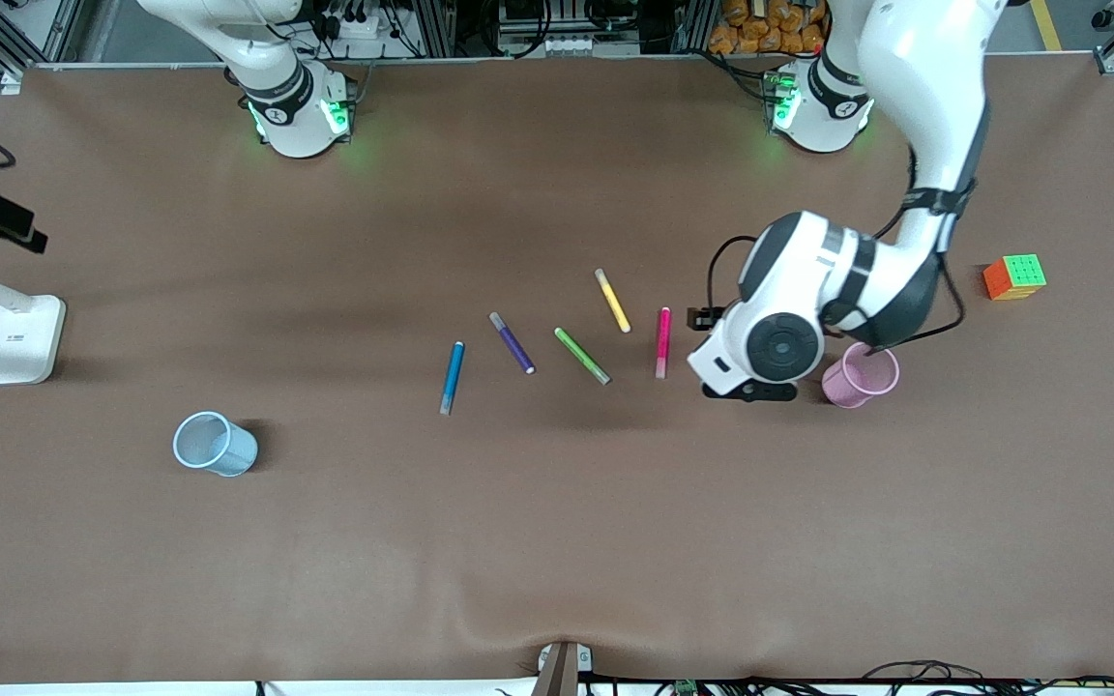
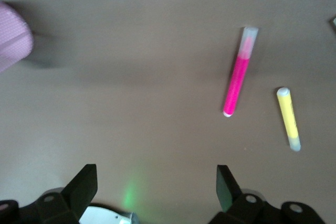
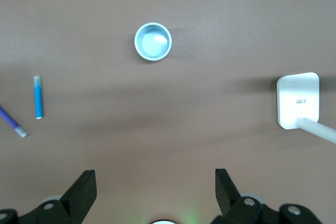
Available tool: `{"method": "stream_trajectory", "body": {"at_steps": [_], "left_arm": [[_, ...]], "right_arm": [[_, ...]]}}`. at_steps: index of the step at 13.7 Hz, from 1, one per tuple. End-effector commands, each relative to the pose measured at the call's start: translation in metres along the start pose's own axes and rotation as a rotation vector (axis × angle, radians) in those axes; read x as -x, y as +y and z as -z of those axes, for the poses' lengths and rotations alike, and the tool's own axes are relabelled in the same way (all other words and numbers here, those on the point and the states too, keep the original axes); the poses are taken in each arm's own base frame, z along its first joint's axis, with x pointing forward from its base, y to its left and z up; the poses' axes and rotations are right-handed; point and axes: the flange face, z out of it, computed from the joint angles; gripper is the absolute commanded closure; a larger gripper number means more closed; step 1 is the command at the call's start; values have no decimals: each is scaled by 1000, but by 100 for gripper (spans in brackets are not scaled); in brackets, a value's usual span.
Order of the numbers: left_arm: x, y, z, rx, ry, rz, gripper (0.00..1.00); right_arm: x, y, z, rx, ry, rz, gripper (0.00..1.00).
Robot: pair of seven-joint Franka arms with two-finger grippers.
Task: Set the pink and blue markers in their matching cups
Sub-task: 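Reach the left gripper down to the pink marker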
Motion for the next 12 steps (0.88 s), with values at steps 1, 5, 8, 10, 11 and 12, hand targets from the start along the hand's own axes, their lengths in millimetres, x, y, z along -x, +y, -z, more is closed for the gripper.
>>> {"method": "stream_trajectory", "body": {"at_steps": [1, 5, 8, 10, 11, 12], "left_arm": [[-8, 22, -15, 9, 19, -6, 0], [-22, 48, -43, 7, 59, -44, 0], [-28, 64, -62, 9, 69, -66, 6], [-34, 70, -74, 16, 81, -69, 15], [-39, 71, -81, 23, 93, -69, 15], [-42, 78, -89, 27, 104, -74, 20]], "right_arm": [[-6, 12, -3, 51, 6, -14, 0], [-8, 22, -4, 55, 11, -31, 0], [-8, 14, -4, 50, 12, -22, 0], [-9, 0, -4, 36, 13, -2, 0], [-9, -15, -3, 24, 14, 22, 0], [-9, -31, -3, 11, 15, 49, 0]]}}
